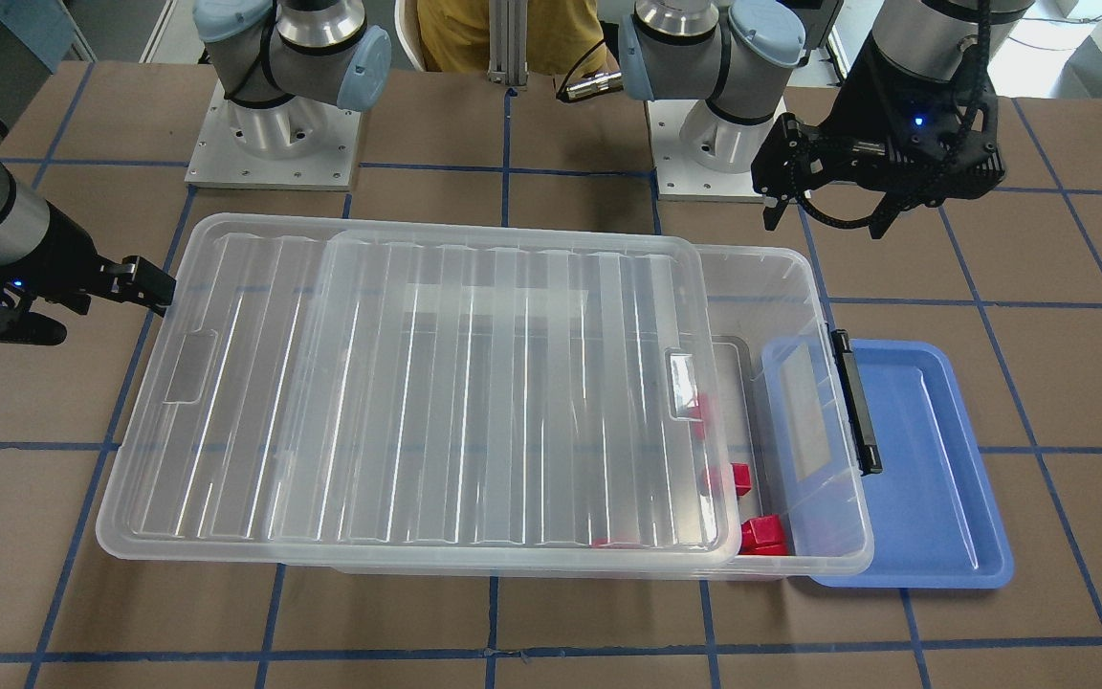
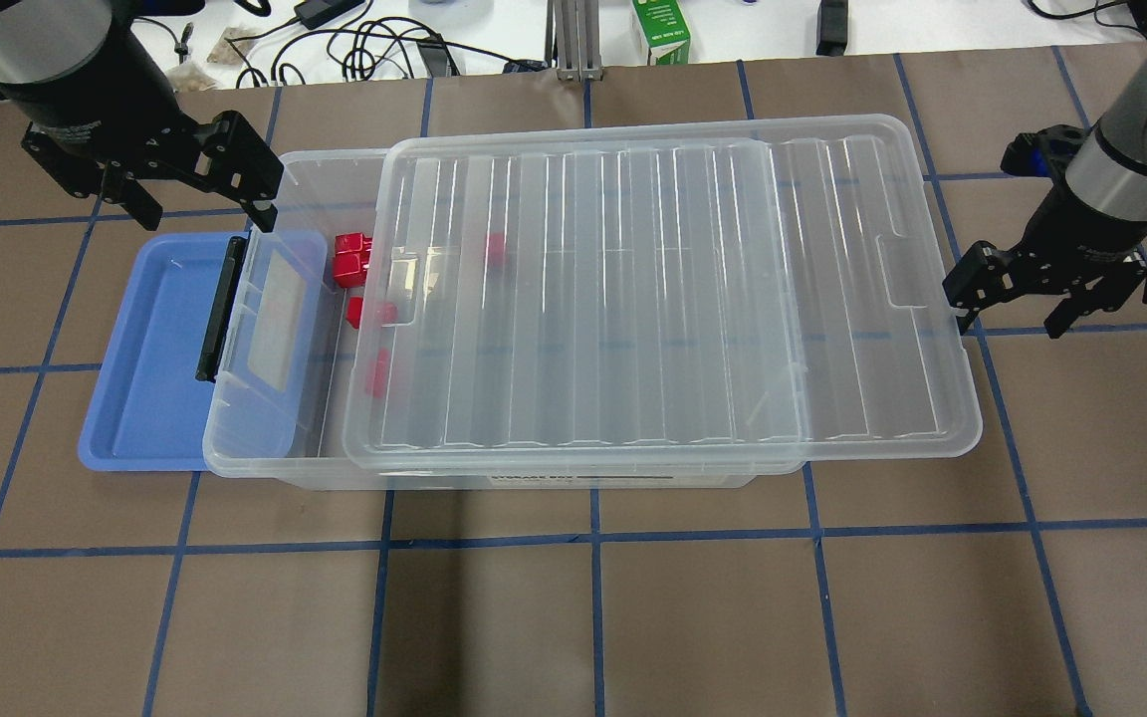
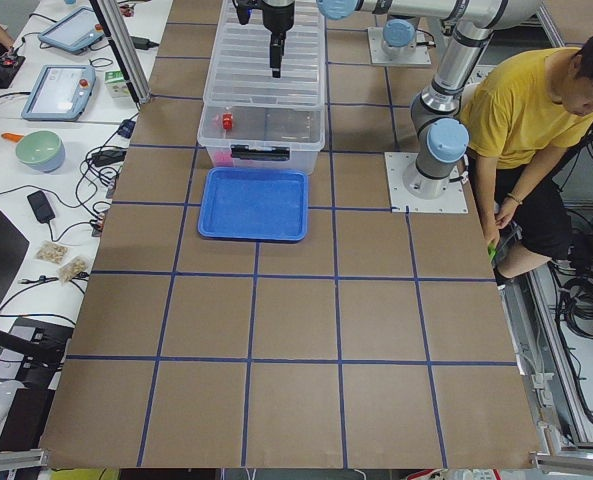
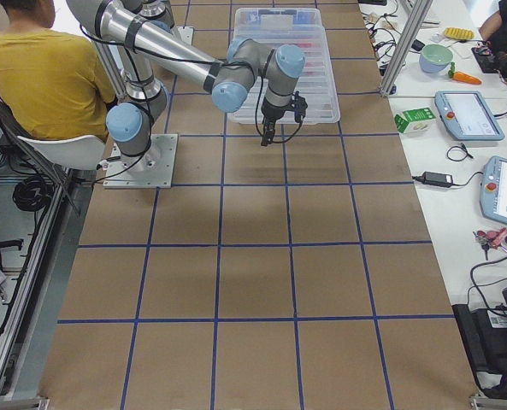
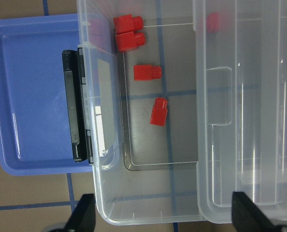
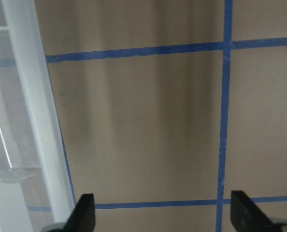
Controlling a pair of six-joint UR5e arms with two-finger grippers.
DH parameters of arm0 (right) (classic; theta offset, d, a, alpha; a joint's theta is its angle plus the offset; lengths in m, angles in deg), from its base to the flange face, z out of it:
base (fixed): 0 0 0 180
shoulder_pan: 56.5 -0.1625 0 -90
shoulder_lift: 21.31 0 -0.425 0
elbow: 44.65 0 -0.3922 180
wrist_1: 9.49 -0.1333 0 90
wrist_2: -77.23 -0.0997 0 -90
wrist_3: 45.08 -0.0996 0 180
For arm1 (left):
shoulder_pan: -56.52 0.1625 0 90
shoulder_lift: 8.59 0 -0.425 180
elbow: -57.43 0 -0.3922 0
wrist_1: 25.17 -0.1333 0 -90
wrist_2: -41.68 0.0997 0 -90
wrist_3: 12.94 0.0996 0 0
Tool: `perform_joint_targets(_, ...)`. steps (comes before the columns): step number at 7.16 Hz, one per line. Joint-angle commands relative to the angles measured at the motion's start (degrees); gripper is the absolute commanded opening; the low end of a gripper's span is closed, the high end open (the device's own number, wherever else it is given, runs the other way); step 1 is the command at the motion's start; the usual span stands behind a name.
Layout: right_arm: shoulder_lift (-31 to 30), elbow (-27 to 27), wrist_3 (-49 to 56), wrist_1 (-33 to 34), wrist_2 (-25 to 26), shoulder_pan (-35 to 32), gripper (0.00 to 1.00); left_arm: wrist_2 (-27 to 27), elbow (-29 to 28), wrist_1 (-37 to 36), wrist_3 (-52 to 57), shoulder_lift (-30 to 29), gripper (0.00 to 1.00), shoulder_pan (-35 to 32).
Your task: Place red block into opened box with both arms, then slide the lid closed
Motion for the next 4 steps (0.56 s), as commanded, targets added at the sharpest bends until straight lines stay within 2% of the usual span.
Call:
perform_joint_targets(1,0.0,0.0,-3.1,0.3,-0.2,-2.9,1.0,0.0,0.0,-0.1,0.0,0.0,1.0,0.0)
perform_joint_targets(4,0.1,0.0,-8.0,0.3,-0.9,-7.2,1.0,0.0,0.0,-0.1,0.1,0.0,1.0,0.1)
